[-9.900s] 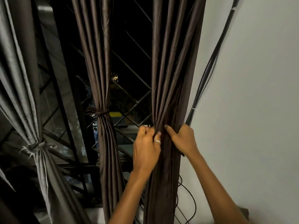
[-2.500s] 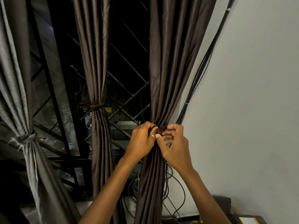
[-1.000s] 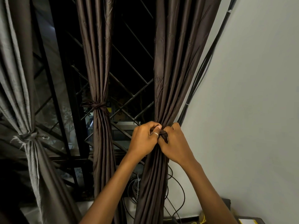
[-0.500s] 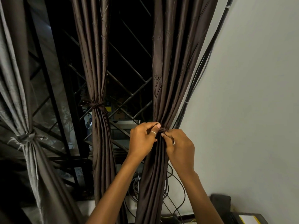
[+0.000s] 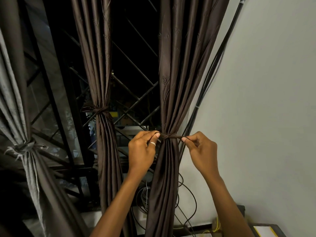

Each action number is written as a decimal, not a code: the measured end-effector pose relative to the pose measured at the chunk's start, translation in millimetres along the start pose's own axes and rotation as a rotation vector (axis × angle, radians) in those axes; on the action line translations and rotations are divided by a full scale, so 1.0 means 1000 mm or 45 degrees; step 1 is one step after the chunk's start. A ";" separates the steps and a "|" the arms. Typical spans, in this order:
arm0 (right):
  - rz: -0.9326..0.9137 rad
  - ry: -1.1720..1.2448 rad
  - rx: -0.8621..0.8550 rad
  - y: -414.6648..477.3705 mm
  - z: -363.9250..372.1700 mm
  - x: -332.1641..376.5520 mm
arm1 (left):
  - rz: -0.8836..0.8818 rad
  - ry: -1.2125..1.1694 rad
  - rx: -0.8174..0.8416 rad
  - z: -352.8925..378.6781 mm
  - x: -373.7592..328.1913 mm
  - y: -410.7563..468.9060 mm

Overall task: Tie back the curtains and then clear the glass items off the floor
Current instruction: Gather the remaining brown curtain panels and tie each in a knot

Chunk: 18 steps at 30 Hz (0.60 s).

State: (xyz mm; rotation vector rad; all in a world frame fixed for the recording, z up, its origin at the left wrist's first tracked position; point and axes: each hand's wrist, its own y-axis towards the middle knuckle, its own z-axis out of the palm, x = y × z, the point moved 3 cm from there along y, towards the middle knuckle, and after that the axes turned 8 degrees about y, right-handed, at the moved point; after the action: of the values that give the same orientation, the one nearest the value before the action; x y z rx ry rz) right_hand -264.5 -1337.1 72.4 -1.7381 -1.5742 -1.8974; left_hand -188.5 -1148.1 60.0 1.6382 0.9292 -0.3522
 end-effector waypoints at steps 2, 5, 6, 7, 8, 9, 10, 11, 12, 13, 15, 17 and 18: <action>0.026 -0.027 -0.007 0.002 -0.003 -0.006 | 0.003 0.014 -0.005 -0.001 0.003 0.000; 0.056 -0.015 -0.015 0.002 -0.003 -0.009 | 0.006 0.009 0.007 0.001 0.004 0.000; 0.061 -0.014 -0.013 0.003 -0.002 -0.009 | 0.003 0.011 0.012 0.001 0.004 0.001; 0.063 -0.016 -0.009 0.003 -0.001 -0.009 | -0.001 0.014 0.017 0.001 0.006 0.002; 0.064 -0.019 -0.006 0.004 -0.001 -0.009 | -0.007 0.014 0.025 0.001 0.007 0.002; 0.067 -0.021 -0.004 0.004 0.000 -0.009 | -0.016 0.011 0.034 0.001 0.008 0.002; 0.078 -0.014 -0.002 0.005 0.001 -0.009 | -0.024 0.010 0.044 0.001 0.009 0.003; 0.097 -0.003 0.000 0.005 0.002 -0.009 | -0.034 0.011 0.054 0.001 0.009 0.003; 0.119 0.007 0.003 0.005 0.004 -0.009 | -0.049 0.012 0.064 0.001 0.009 0.004; 0.138 0.014 0.007 0.005 0.005 -0.009 | -0.066 0.014 0.070 0.002 0.009 0.004; 0.153 0.022 0.015 0.004 0.008 -0.008 | -0.092 0.023 0.071 0.003 0.008 0.005; 0.162 0.040 0.007 0.002 0.012 -0.007 | -0.111 0.017 0.064 0.003 0.005 0.005; 0.166 0.050 -0.008 0.001 0.014 -0.007 | -0.120 0.006 0.062 0.003 0.004 0.005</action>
State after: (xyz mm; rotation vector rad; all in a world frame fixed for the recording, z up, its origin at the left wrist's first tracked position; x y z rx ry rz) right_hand -252.3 -1331.4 64.7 -1.7491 -1.4062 -1.8645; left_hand -181.9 -1149.2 60.3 1.6437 1.0106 -0.4386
